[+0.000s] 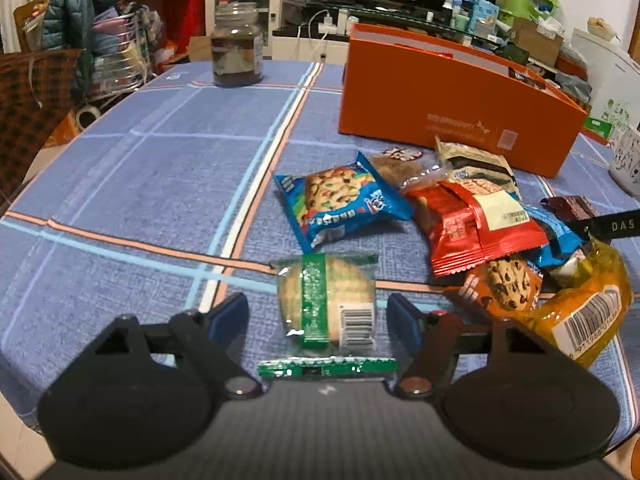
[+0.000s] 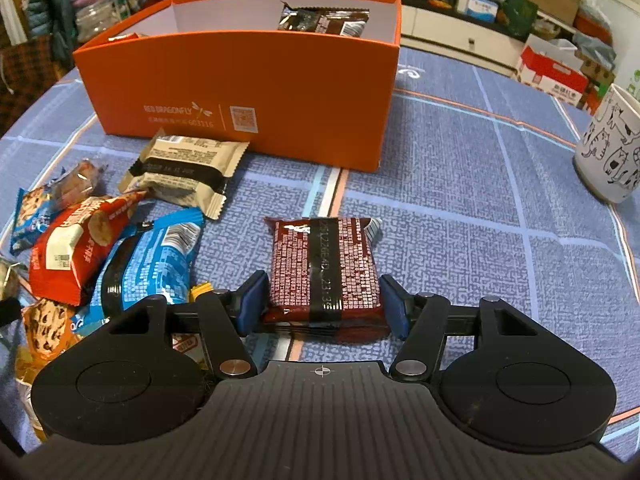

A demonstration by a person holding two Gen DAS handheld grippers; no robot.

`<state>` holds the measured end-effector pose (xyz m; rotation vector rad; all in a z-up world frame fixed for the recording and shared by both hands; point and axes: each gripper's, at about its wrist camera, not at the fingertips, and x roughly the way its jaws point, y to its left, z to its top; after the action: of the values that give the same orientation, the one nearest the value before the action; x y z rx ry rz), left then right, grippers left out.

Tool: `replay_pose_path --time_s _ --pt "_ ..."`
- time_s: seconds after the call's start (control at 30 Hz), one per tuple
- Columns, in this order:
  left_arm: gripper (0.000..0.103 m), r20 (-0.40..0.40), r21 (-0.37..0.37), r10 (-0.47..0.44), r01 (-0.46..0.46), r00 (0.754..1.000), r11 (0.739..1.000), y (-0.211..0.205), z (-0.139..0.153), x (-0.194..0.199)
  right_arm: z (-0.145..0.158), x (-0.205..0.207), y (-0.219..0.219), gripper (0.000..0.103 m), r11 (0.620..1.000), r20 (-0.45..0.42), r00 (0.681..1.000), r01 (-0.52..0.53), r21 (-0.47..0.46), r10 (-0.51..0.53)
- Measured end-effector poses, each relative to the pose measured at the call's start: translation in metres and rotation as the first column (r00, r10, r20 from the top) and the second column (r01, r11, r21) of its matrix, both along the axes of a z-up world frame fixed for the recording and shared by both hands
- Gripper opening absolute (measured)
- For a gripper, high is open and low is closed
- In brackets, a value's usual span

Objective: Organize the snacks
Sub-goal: 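Grasp the green-labelled bread bag with the left gripper while the right gripper grasps the chocolate bar, then carry the bread bag and chocolate bar over the orange box with both grippers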

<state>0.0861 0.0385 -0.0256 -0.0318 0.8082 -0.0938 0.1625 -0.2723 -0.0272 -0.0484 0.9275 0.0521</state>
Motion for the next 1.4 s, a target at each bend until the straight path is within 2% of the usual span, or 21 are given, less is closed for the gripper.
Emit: replay_pose_path --time_s 0.17,0.2,0.23,0.27,0.3,0.4,0.6,0.77,0.93,1.4 --pt "0.069 0.01 0.015 -0.008 0.008 1.0 1.0 -0.004 -0.002 -0.001 0.0 0.0 0.0 0.05 1.0 -0.002 1.0 0.002 0.011 -0.002" --pt "0.061 0.012 0.01 -0.015 0.015 1.0 1.0 -0.004 -0.001 -0.001 0.0 0.0 -0.001 0.05 1.0 -0.006 1.0 0.003 0.02 -0.003" --pt "0.046 0.022 0.01 -0.022 0.022 1.0 1.0 -0.005 0.0 -0.001 0.0 0.0 -0.002 0.049 1.0 -0.009 1.0 0.004 0.026 -0.003" --pt "0.039 0.031 0.016 -0.029 0.028 0.999 0.999 -0.006 0.001 -0.001 0.0 -0.001 -0.002 0.047 1.0 -0.011 1.0 0.0 0.025 0.0" --pt "0.041 0.027 0.013 -0.035 0.034 0.999 0.999 -0.007 0.002 0.0 0.001 -0.001 -0.003 0.042 1.0 -0.011 1.0 0.0 0.027 0.001" --pt "0.041 0.021 -0.008 -0.045 0.045 0.999 0.999 -0.007 0.003 0.0 0.002 -0.001 -0.003 0.04 1.0 -0.009 1.0 0.002 0.029 -0.002" --pt "0.042 0.012 -0.011 -0.062 0.062 0.998 0.998 -0.009 0.004 0.0 0.002 -0.002 -0.001 0.04 1.0 -0.009 1.0 -0.005 0.015 0.005" --pt "0.042 0.005 0.039 -0.065 0.064 0.998 0.997 -0.013 0.004 0.002 0.002 -0.002 -0.001 0.04 1.0 -0.009 1.0 -0.007 0.014 0.007" --pt "0.042 0.003 0.057 -0.063 0.063 0.998 0.996 -0.014 0.006 0.004 0.003 -0.002 0.0 0.039 1.0 -0.005 1.0 -0.008 0.009 0.008" --pt "0.042 0.019 0.057 -0.066 0.065 0.998 0.996 -0.014 0.014 0.001 0.007 -0.005 0.001 0.038 1.0 0.012 1.0 -0.011 -0.002 0.011"
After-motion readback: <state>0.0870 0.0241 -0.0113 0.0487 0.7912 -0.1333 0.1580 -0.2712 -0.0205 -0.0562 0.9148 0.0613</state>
